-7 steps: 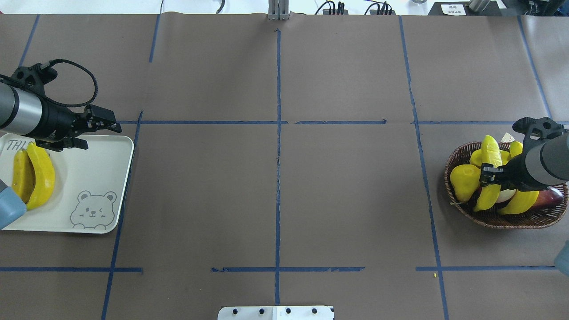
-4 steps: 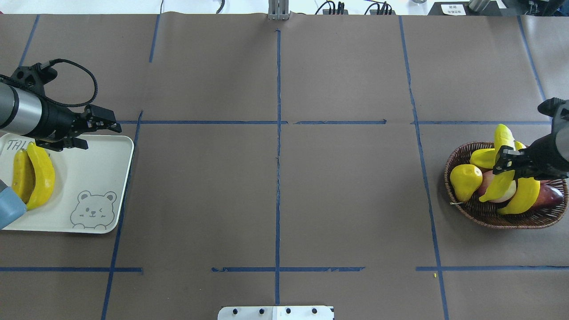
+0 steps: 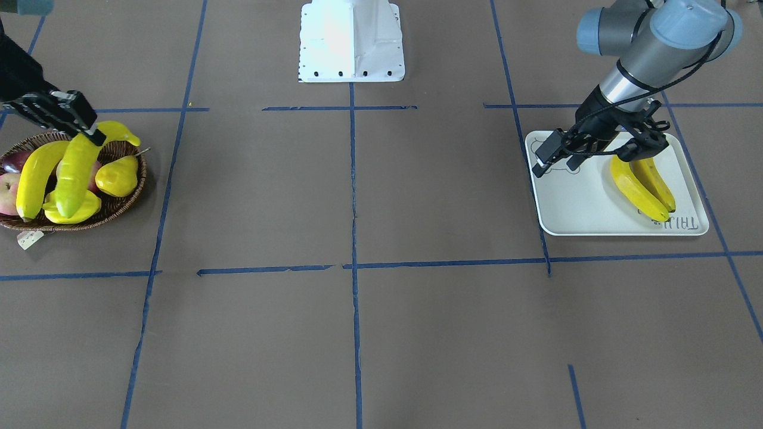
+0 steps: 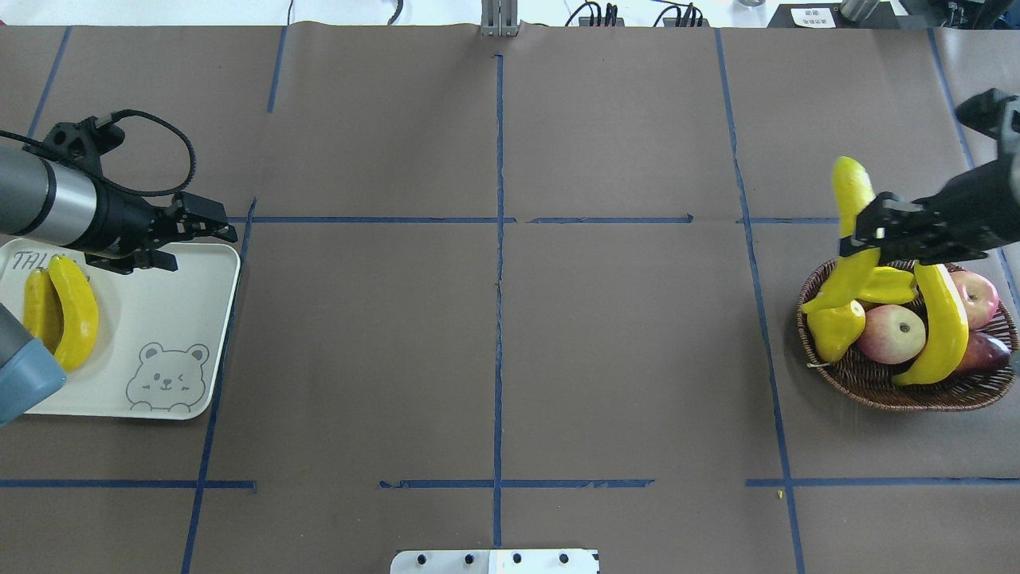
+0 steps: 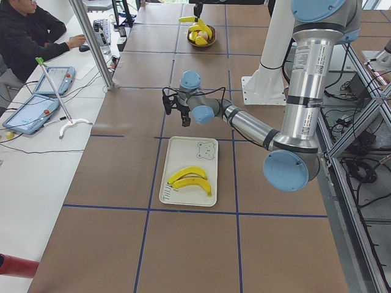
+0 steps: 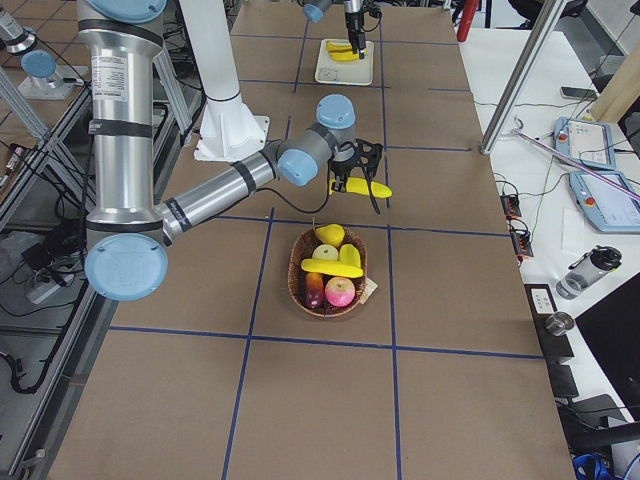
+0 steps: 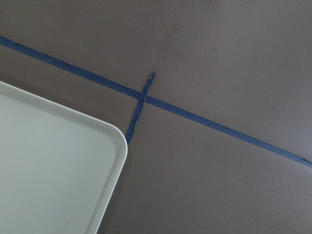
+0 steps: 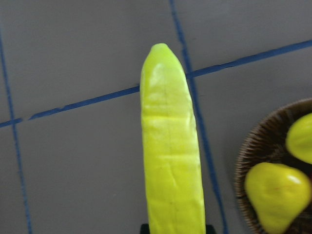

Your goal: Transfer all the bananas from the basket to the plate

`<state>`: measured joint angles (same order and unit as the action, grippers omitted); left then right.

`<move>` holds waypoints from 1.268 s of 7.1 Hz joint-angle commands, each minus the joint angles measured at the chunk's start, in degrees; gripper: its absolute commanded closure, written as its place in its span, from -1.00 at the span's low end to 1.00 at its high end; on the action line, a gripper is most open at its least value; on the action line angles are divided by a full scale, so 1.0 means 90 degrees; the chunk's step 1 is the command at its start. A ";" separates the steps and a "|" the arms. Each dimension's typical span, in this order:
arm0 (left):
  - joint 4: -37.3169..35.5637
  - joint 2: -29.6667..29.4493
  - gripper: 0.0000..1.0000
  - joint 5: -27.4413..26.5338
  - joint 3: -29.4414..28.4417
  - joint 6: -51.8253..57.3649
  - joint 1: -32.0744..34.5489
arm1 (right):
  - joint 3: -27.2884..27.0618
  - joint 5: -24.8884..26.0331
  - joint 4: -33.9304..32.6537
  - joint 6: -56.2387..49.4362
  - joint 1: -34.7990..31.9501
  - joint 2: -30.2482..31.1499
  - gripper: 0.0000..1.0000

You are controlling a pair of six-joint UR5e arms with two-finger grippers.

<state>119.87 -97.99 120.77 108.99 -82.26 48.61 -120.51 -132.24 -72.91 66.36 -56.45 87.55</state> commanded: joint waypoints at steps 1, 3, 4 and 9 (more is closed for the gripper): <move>0.0060 -0.0845 -1.00 0.0029 -0.0020 -0.0854 -0.0390 | 0.0109 0.0519 0.0063 0.0195 0.1199 -0.1364 1.00; 0.0244 -0.1609 -1.00 0.0009 -0.0029 -0.2036 -0.0732 | 0.0119 0.1195 0.0073 0.0652 0.2030 -0.2030 1.00; 0.0710 -0.1738 -1.00 -0.0001 -0.0059 -0.2428 -0.0820 | 0.0119 0.1314 0.0073 0.0741 0.2188 -0.2274 1.00; 0.1573 -0.2461 -0.99 -0.0098 -0.0323 -0.2608 -0.1416 | 0.0381 0.1908 0.0210 0.0888 0.2931 -0.2918 1.00</move>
<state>133.25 -118.91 120.14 106.36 -105.42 36.84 -118.44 -117.24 -71.22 74.02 -31.68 63.28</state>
